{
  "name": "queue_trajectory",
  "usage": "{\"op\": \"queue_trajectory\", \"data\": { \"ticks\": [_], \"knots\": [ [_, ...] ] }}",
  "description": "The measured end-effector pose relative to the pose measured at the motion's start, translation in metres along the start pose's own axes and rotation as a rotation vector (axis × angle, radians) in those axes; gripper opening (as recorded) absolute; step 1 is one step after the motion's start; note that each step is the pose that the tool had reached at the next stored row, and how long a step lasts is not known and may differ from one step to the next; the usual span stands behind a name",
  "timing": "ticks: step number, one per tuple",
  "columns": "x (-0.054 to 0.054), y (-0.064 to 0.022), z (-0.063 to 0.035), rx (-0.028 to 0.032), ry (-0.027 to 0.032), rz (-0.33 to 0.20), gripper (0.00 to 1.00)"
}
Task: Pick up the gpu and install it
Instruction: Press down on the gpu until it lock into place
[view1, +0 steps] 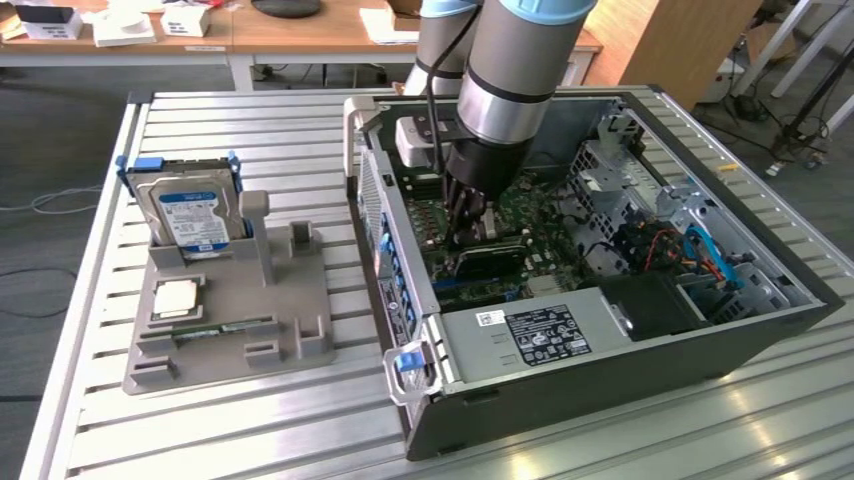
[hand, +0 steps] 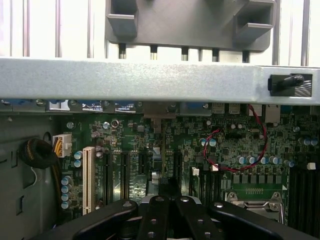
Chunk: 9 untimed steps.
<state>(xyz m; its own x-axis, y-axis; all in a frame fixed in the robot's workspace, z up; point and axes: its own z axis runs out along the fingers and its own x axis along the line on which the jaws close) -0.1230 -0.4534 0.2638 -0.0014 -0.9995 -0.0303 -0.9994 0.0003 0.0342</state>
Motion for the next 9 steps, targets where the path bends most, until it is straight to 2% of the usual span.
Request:
{"op": "queue_trajectory", "data": {
  "ticks": [9],
  "knots": [
    [0.0, 0.0, 0.0007, 0.0, 0.0, 0.0, 0.11]
  ]
}}
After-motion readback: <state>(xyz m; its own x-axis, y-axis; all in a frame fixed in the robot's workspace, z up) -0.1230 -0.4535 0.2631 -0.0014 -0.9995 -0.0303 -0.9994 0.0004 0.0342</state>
